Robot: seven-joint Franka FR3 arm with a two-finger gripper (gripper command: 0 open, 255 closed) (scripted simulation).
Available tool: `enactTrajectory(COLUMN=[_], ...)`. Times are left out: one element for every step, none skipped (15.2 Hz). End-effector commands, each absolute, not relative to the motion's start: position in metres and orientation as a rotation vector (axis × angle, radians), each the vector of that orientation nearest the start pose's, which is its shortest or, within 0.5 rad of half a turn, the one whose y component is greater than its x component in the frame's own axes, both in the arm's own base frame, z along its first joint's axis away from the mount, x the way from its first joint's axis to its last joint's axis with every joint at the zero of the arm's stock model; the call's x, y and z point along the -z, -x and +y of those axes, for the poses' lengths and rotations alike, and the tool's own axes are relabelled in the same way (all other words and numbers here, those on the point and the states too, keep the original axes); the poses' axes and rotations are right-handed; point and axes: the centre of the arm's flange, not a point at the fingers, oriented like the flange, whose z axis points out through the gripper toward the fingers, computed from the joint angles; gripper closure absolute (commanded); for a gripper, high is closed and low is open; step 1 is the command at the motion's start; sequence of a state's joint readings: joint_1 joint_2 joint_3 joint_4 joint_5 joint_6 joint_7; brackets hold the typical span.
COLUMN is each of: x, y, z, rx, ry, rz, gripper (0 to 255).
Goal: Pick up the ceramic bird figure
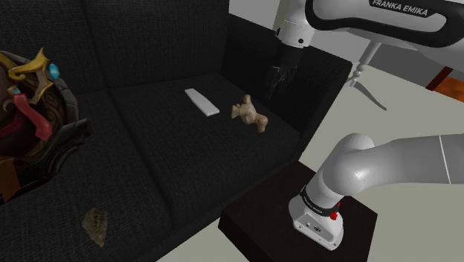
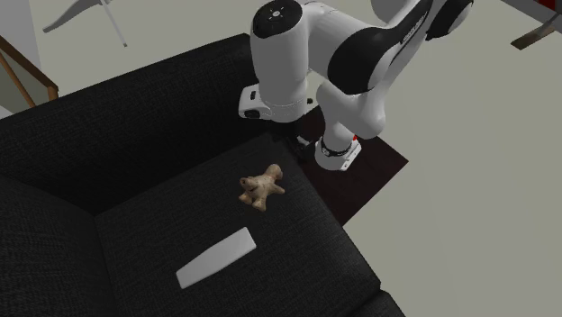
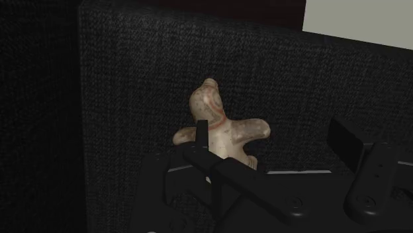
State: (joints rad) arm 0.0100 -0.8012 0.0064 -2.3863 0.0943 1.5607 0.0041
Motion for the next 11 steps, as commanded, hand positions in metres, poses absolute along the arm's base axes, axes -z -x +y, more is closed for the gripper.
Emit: enactTrajectory(x=[-0.580, -0.569, -0.557, -0.546, -0.535, -0.523, -0.512, -0.500, -0.489, -0.488, -0.482], y=[-0.301, -0.306, -0.311, -0.317, -0.323, -0.328, -0.334, -0.340, -0.346, -0.346, -0.346], z=[0.016, 0.013, 0.010, 0.007, 0.004, 0.002, 0.000, -0.003, -0.005, -0.005, -0.005], rx=[-0.039, -0.041, -0.044, -0.046, -0.049, -0.051, -0.054, -0.056, -0.059, -0.059, -0.059], ry=[3.052, 3.058, 3.063, 3.067, 3.071, 3.073, 3.075, 3.076, 3.077, 3.077, 3.077], rz=[-0.015, -0.065, -0.115, -0.165, -0.215, -0.266, -0.316, -0.367, -0.418, -0.422, -0.422], gripper=[0, 0, 0, 0, 0, 0, 0, 0, 0, 0, 0])
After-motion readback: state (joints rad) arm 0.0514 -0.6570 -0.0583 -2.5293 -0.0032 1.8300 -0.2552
